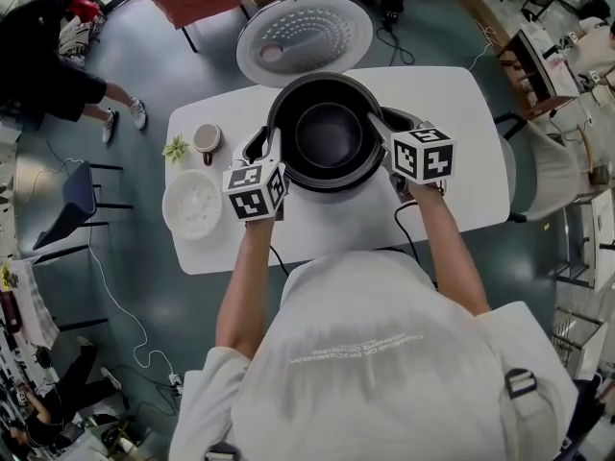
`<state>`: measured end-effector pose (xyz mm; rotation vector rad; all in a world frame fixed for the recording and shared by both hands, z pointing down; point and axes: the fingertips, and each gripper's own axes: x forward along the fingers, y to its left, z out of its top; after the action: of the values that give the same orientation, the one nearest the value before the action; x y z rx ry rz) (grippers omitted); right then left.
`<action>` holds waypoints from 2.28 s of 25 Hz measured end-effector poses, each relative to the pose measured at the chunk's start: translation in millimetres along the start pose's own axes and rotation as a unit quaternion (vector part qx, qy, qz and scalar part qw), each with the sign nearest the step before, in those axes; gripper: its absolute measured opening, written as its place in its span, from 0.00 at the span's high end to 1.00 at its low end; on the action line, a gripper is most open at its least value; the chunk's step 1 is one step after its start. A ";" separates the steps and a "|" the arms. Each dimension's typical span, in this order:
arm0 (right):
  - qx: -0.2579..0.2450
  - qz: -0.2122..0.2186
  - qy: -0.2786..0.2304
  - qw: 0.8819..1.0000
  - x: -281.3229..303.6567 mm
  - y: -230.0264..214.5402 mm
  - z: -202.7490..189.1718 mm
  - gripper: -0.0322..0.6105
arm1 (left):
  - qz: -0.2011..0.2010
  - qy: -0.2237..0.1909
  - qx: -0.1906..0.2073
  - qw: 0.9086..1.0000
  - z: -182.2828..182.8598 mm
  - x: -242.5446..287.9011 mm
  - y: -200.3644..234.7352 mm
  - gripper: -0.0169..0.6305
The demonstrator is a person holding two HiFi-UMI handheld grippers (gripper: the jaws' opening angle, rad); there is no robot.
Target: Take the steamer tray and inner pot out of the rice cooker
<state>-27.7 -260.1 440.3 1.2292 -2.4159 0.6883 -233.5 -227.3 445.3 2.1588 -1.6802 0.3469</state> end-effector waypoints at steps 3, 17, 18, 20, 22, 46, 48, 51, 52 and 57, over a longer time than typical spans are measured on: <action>-0.007 0.002 -0.015 1.000 -7.8 6.9 13.4 0.79 | -0.005 -0.014 -0.005 1.000 11.1 -6.8 0.8 0.83; -0.024 -0.007 -0.095 0.995 -71.9 7.0 69.0 0.80 | -0.068 -0.081 0.003 0.994 81.3 -28.8 -35.8 0.85; -0.023 -0.003 -0.097 0.995 -77.0 4.7 70.5 0.80 | -0.066 -0.084 0.002 0.994 85.2 -31.5 -41.5 0.85; -0.022 0.007 -0.099 0.995 -86.5 -1.2 74.5 0.80 | -0.062 -0.092 -0.001 0.994 90.7 -38.0 -53.4 0.85; -0.026 0.018 -0.105 0.994 -97.2 -7.1 81.3 0.80 | -0.058 -0.101 -0.001 0.993 96.7 -44.1 -66.5 0.85; 0.047 -0.080 -0.078 0.993 -258.2 -178.1 -59.3 0.80 | -0.145 -0.039 0.027 0.988 -1.4 -7.9 -301.9 0.85; 0.061 -0.085 -0.066 0.992 -259.4 -190.3 -80.5 0.80 | -0.149 -0.021 0.020 0.988 -22.0 2.2 -311.3 0.85; 0.082 -0.086 -0.045 0.992 -257.4 -201.0 -111.4 0.80 | -0.151 0.012 0.010 0.988 -53.8 13.6 -317.9 0.85; 0.089 -0.089 -0.037 0.991 -257.1 -204.7 -122.1 0.80 | -0.152 0.024 0.007 0.988 -65.0 16.4 -320.6 0.86; 0.114 -0.091 0.001 0.989 -249.6 -228.3 -166.7 0.81 | -0.150 0.072 -0.006 0.986 -114.0 35.0 -333.5 0.86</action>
<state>314.6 -119.2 512.6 1.5131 -2.2348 0.9276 102.1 -137.0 513.6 2.2745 -1.2539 0.3940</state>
